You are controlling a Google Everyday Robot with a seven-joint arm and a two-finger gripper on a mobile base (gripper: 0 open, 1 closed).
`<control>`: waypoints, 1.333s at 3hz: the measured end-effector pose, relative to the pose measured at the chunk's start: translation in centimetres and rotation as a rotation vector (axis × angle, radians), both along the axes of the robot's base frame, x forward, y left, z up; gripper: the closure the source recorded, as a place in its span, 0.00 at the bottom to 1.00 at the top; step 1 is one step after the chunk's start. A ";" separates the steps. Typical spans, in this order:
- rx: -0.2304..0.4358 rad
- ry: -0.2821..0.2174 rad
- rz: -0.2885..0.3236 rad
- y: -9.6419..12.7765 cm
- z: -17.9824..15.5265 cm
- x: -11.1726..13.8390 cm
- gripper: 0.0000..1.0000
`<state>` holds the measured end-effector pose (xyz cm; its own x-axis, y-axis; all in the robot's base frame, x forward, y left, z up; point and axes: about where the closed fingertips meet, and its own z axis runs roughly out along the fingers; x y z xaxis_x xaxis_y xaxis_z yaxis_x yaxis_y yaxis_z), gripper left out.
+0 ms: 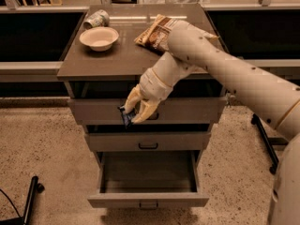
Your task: Place rxbar blueberry into bottom drawer
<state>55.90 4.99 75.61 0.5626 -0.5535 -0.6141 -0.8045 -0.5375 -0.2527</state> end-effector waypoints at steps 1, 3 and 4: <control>0.115 0.044 -0.060 -1.4 -5.6 -1.4 1.00; 0.188 0.025 -0.299 -8.7 -13.8 -4.7 1.00; 0.189 0.022 -0.300 -8.7 -13.6 -4.5 1.00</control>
Offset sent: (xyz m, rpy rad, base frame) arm -0.0610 -0.1536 -0.2195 0.2913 -0.0204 -0.5357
